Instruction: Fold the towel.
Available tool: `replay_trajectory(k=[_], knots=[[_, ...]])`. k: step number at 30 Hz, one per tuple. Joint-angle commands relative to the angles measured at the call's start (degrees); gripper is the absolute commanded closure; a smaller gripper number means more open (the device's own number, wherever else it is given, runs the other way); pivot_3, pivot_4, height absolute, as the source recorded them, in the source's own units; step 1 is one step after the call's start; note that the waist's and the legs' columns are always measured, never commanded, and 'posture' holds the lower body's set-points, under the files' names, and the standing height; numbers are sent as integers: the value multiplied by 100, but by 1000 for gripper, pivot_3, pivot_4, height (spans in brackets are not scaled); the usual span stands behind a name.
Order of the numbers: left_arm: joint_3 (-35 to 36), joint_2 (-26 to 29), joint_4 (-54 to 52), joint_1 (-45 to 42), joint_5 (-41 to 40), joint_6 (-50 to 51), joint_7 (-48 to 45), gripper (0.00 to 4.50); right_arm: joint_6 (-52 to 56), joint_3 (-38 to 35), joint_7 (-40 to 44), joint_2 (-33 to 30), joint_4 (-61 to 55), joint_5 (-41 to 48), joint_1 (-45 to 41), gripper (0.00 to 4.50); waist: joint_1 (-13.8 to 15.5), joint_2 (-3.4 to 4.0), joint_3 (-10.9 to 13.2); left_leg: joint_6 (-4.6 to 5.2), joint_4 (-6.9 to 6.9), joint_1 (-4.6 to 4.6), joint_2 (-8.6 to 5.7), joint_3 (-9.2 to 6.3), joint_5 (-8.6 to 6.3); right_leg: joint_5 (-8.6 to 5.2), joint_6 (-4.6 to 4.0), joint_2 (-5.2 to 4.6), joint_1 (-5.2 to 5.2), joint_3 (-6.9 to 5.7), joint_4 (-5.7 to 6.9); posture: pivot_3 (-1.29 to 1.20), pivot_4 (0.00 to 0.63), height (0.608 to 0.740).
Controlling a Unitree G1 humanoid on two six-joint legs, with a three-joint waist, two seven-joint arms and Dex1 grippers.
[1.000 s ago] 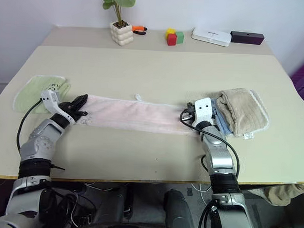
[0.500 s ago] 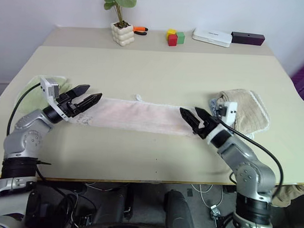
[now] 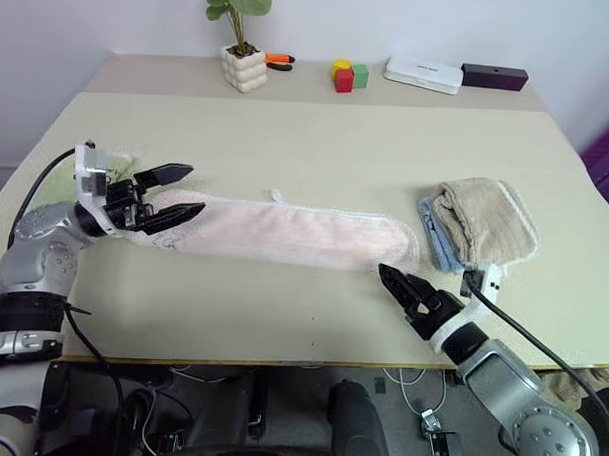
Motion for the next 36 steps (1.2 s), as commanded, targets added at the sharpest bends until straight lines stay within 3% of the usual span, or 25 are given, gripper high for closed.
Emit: replay_trajectory(k=[1,21,24,31,36], knots=[[36,195,0,-92,-247,374,-438,16,-128,19,-581,43,-40,162,-35,0,-4,0,0,0,-1,0,0,-2,0,0,0,1,0,0,1,0,150,735],[194,169,-337,264,-180,284,-212,16,-430,643,-1800,437,952,10,-990,0,-102,-50,-32,2,1,1,2,-4,-1,0,0,-1,4,-1,-1,0,150,735],[204,167,-403,318,-176,262,-136,0,-493,691,-1811,471,1173,-131,-1178,848,-97,-59,-37,2,1,3,3,-5,-1,0,-1,-1,7,-1,-1,0,150,735],[201,166,-379,341,-138,113,-21,0,-519,817,-1617,313,1251,-551,-1540,4472,-107,-60,-38,3,-1,3,3,-4,-1,0,-1,0,5,-1,-1,0,150,735],[153,102,-347,303,-136,54,21,0,-579,1304,-870,-424,1057,-1480,-2040,4472,-97,-48,-31,6,0,-3,1,1,-3,0,-1,-4,0,1,-5,0,150,735]])
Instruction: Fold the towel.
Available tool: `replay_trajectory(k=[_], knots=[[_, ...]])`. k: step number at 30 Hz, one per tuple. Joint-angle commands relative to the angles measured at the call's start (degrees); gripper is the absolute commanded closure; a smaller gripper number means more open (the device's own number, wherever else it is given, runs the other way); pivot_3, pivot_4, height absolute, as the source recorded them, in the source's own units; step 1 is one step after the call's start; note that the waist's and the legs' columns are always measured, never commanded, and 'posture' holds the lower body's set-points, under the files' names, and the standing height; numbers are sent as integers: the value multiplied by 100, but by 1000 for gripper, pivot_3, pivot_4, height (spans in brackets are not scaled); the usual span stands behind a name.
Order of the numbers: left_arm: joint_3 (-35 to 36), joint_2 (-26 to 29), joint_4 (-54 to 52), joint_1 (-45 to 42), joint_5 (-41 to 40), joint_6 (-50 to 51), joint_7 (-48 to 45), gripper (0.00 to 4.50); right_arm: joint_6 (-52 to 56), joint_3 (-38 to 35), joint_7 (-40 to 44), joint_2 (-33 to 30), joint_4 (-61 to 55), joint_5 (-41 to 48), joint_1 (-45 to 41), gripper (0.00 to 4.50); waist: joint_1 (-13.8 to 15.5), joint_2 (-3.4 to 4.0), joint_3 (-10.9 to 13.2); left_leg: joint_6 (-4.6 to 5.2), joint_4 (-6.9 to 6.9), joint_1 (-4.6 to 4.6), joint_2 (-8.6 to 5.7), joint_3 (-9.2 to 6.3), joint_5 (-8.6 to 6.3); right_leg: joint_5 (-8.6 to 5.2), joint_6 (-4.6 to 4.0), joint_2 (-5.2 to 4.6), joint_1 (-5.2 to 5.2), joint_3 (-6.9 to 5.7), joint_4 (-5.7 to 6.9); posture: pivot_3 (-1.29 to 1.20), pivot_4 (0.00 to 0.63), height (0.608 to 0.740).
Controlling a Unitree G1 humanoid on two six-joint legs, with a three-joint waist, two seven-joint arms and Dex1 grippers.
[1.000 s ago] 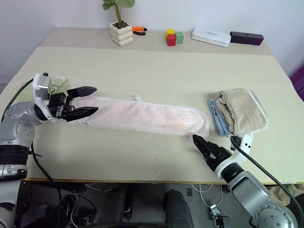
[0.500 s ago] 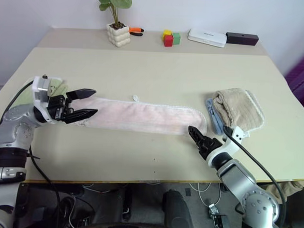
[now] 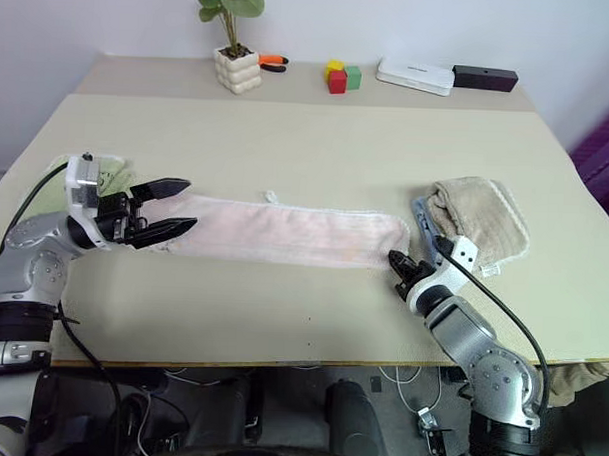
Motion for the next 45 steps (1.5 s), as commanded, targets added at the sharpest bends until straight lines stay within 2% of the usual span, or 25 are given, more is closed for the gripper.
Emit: replay_trajectory(k=[1,8,11,17,20,25,28,34,38,45], knots=[[84,-28,-121,-61,-26,-102,38,0,-131,224,571,-417,-191,-572,-426,4472,-5,0,0,0,1,0,0,2,0,0,0,0,-1,2,0,0,150,735],[56,-57,-49,-150,15,-179,69,0,-435,422,1681,-1202,223,-1586,-1142,4472,18,1,0,1,0,-1,-1,1,0,1,2,1,-2,0,-1,0,150,735],[69,-40,-53,-136,4,-188,65,0,-545,570,2091,-1417,253,-1942,-1153,4472,9,0,0,2,0,-1,-1,0,-1,1,2,2,-1,0,-3,0,150,735],[124,15,-73,-88,-3,-206,76,0,-776,564,3487,-2100,79,-2204,-910,4472,13,0,1,3,1,-2,-1,2,-2,1,2,1,-1,0,-4,0,150,735],[115,-11,-62,-103,1,-248,91,0,-991,686,3848,-2217,130,-2474,-919,4472,9,1,1,3,1,-1,-1,1,-2,1,2,2,0,0,-4,0,150,735],[104,-12,-80,-117,-1,-254,105,0,-1672,1329,4468,-2675,107,-3565,-1132,4472,7,3,2,3,2,-1,-1,3,-2,1,2,2,-2,1,-4,0,150,735],[161,85,-10,-122,-6,-240,77,0,-1537,1589,4566,-2636,-46,-3739,-1577,4472,5,3,2,3,2,-1,-1,2,-2,1,2,2,-3,0,-4,0,150,735],[207,294,-19,-20,-82,-29,-15,0,-1113,2108,4593,-2174,-279,-3853,-2327,4472,-1,3,2,2,0,-1,1,2,-1,1,2,4,-7,0,-1,0,150,735],[205,509,-98,186,-117,240,-136,0,-1010,2595,4607,-1640,-216,-4002,-2655,4472,4,3,3,2,2,-3,1,6,-1,1,1,2,-7,0,-2,0,150,735],[300,556,-416,472,-143,354,-23,0,-1177,3169,4647,-737,283,-4352,-3037,4472,6,4,3,3,2,-4,1,8,-2,0,1,0,-8,0,0,0,150,735]])
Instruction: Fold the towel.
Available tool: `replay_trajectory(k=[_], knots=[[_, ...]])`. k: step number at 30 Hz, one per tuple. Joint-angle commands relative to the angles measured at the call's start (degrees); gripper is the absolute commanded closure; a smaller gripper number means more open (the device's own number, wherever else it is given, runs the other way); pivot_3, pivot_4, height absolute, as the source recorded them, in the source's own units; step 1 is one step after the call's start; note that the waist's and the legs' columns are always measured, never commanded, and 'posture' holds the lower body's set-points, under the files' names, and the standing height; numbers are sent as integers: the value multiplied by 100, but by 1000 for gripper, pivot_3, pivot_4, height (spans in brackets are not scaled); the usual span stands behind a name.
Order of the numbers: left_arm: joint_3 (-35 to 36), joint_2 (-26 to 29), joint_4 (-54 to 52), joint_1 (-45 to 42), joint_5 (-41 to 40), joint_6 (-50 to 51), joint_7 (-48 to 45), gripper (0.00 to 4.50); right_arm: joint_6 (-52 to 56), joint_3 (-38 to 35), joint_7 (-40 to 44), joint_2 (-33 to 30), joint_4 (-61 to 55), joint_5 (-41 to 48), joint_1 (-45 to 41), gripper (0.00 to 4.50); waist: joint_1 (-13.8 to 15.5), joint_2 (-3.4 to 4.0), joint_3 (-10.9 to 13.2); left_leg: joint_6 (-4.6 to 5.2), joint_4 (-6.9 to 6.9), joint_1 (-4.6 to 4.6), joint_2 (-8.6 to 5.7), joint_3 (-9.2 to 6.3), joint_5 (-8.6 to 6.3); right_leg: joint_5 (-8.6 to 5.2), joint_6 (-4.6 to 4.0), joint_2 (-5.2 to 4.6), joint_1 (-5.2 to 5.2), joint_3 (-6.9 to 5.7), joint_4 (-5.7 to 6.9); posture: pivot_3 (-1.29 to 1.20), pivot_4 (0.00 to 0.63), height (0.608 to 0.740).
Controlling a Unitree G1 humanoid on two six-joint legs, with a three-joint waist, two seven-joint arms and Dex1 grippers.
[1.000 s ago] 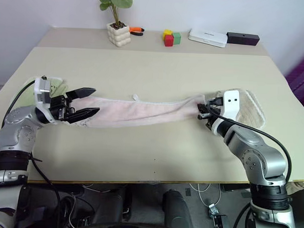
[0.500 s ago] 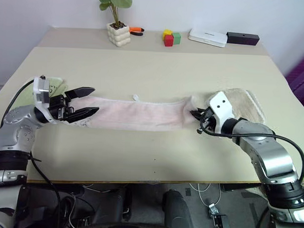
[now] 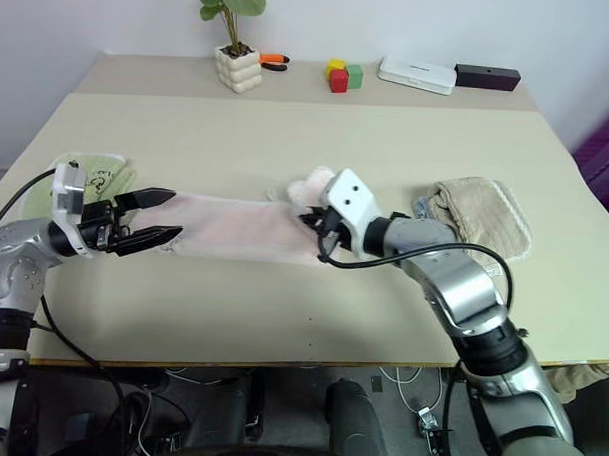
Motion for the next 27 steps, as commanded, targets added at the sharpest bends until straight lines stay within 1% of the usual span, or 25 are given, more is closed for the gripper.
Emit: replay_trajectory(k=[1,4,7,12,20,24,25,27], knots=[[199,84,-376,120,-139,61,50,0,-209,210,59,363,222,-190,-252,4472,2,1,0,0,0,0,0,0,0,0,0,0,-1,-1,1,0,150,735],[238,86,-570,238,-161,145,104,0,-368,404,69,739,609,-381,-400,4472,-12,1,1,0,-1,0,0,0,0,0,0,1,-2,0,3,0,150,735],[280,100,-735,338,-195,202,173,0,-448,517,193,929,716,-462,-399,4472,3,1,1,0,-1,-2,0,1,0,0,1,1,-6,0,6,0,150,735],[334,126,-915,481,-238,247,268,0,-703,746,309,1085,969,-764,-332,4472,-8,2,1,0,0,-1,0,2,0,0,1,0,-6,0,7,0,150,735],[420,117,-1157,663,-297,342,376,0,-842,962,330,1530,1325,-1085,-363,4472,-14,2,1,-1,-1,-2,1,3,0,0,1,0,-10,0,9,0,150,735],[425,122,-1162,683,-280,337,403,0,-830,987,438,1718,1490,-1094,-354,4472,-11,2,2,-1,-1,-1,1,3,0,0,0,0,-10,0,10,0,150,735],[422,125,-1157,678,-279,331,407,0,-800,981,434,1731,1526,-1126,-355,3878,-10,3,2,-1,-1,-1,1,3,0,0,0,0,-10,0,10,0,150,735],[409,119,-1138,662,-277,323,408,0,-805,950,387,1821,1605,-1167,-356,3174,-10,3,2,-1,-1,-2,1,3,0,0,0,0,-10,0,10,0,150,735]])
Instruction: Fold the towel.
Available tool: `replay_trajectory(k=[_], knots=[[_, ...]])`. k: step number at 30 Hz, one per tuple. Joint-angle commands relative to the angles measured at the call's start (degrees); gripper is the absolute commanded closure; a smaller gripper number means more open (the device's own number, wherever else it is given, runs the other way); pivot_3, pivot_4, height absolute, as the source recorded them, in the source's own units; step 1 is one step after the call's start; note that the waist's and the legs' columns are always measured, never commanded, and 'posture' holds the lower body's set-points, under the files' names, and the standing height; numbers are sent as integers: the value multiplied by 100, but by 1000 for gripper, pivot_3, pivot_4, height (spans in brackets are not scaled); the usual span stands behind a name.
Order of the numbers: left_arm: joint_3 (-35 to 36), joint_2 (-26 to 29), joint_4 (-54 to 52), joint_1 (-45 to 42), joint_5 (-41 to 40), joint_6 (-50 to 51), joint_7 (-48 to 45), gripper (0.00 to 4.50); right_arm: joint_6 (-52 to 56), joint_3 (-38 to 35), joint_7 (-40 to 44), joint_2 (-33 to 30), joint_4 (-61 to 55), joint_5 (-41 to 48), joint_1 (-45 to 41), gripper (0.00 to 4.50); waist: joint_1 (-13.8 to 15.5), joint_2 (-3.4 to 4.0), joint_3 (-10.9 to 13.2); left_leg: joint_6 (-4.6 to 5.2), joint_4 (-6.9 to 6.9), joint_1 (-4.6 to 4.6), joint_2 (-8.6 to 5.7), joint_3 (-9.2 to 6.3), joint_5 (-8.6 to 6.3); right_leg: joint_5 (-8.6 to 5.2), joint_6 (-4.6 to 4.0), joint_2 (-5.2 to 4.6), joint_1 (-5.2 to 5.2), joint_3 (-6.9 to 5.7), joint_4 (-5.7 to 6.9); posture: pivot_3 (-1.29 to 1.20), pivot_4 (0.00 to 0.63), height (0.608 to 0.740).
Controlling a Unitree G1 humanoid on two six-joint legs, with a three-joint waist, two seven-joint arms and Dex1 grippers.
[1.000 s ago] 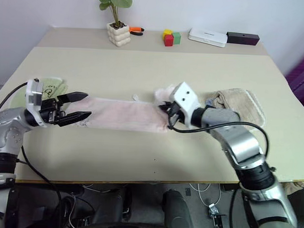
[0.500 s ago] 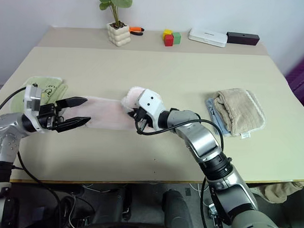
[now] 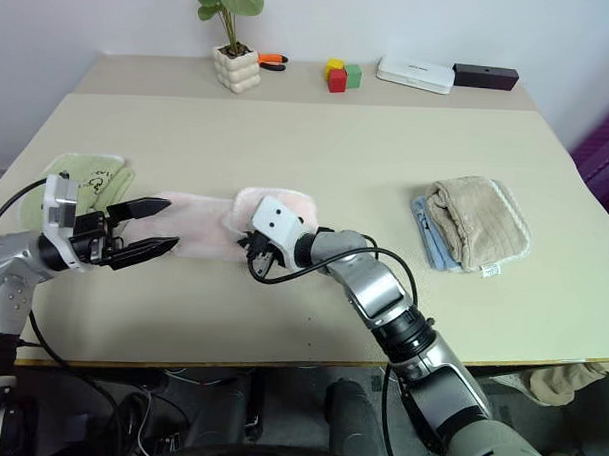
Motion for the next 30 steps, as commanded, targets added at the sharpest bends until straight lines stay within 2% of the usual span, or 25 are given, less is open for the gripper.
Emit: replay_trajectory(k=[1,6,12,17,20,27,30], knots=[[129,83,-145,-32,-90,-12,6,0,-56,-81,-17,121,7,-35,-68,2597,-1,0,0,0,0,0,0,0,0,0,0,0,0,0,0,0,150,735],[73,18,-182,-95,-132,29,52,0,-86,-269,-168,295,-15,21,-48,54,-6,0,0,0,-1,0,0,0,0,0,0,0,-2,0,1,0,150,735],[35,-5,-87,-217,-153,74,44,0,576,-1118,124,394,-847,1207,66,54,9,0,0,0,0,0,0,0,0,0,0,0,0,0,1,0,150,735],[-44,-279,-59,-503,-185,82,215,0,670,-1891,-197,339,-808,1554,50,54,13,1,0,0,-1,1,0,0,0,0,0,0,1,0,1,0,150,735],[-125,-519,-119,-613,-204,141,302,0,674,-1995,-309,312,-653,1537,77,796,5,0,0,0,0,0,-1,1,0,1,1,-1,2,0,0,0,150,735],[-358,-943,-244,-720,-137,72,605,0,259,-1787,-616,405,-415,1146,317,4330,-14,1,0,0,-4,0,0,0,0,1,1,3,-3,1,2,0,150,735],[-453,-1209,-348,-806,-190,88,840,0,2,-1653,-699,435,-237,925,413,4429,6,1,0,0,-2,0,0,0,0,1,2,2,-1,1,1,0,150,735]])
